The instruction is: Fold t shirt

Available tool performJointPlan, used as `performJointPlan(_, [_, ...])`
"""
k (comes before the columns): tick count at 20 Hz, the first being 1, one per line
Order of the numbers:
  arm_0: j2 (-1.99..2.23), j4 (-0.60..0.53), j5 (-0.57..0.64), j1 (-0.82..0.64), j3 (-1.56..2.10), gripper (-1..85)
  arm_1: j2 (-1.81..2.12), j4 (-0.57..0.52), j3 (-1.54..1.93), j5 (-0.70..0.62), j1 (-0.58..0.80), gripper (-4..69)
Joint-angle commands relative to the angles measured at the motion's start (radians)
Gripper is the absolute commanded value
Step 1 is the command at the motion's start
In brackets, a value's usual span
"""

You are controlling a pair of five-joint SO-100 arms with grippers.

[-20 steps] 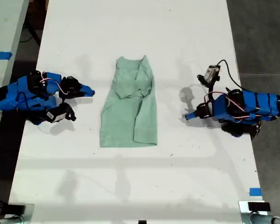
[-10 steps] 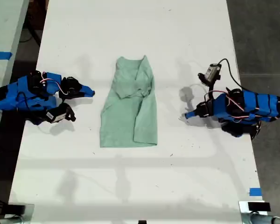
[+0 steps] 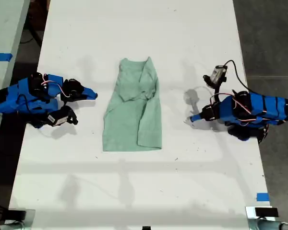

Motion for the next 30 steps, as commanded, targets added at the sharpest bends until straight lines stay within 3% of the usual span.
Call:
performJointPlan(1, [-0.002, 0.002, -0.005, 0.002, 0.041, -0.2, 0.012, 0.003, 0.057, 0.003, -0.035, 5.1])
performJointPlan(30, [-0.002, 0.002, -0.006, 0.0, 0.041, -0.2, 0.009, 0.005, 0.057, 0.002, -0.014, 5.3])
